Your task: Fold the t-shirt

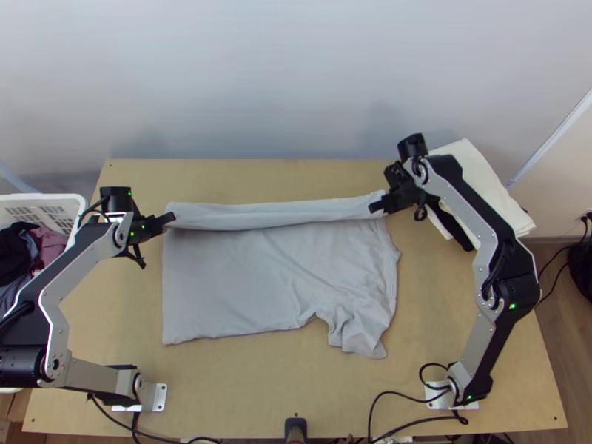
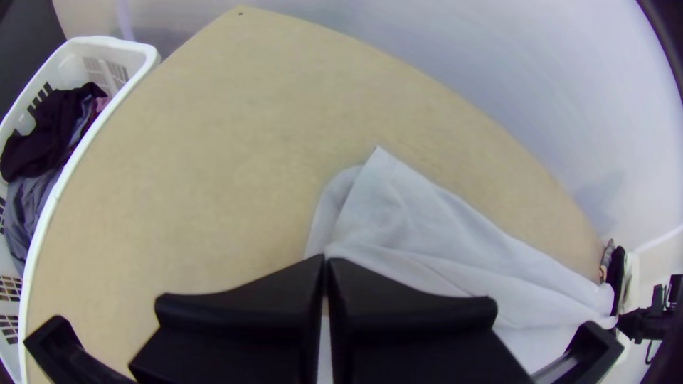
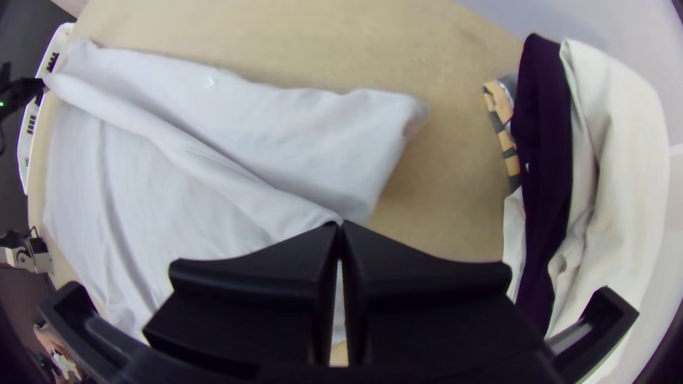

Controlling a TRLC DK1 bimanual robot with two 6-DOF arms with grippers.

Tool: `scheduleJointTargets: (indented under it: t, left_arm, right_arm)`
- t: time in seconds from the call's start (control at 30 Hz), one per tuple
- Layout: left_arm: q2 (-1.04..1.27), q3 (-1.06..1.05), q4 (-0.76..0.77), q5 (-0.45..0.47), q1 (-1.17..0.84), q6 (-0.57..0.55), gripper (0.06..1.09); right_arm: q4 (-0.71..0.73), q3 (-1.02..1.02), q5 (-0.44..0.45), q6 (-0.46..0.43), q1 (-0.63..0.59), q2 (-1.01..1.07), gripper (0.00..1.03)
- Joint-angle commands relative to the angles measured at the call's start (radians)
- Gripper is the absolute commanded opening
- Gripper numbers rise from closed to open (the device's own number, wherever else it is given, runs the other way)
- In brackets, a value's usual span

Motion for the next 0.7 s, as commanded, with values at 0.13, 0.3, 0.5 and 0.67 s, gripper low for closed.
scheduleJointTargets:
  t: [0.13, 0.3, 0.5, 0.67]
  left_arm:
    - [-0.017, -0.067, 0.005, -0.003, 0.002, 0.012, 0.1]
    - [-0.01, -0.088, 0.007, -0.041, -0.001, 0.024, 0.22]
    - [-0.035, -0.095, -0.045, -0.039, -0.004, 0.108, 0.79]
    - [-0.129, -0.121, -0.068, -0.039, -0.001, 0.134, 0.93]
  right_arm:
    - [0.041, -0.089, 0.009, 0.001, -0.007, -0.035, 0.03]
    - [0.053, -0.104, 0.009, 0.002, -0.015, -0.029, 0.16]
    - [0.053, -0.147, 0.009, 0.004, -0.015, -0.089, 0.51]
    - [0.064, -0.217, 0.009, -0.002, -0.014, -0.226, 0.87]
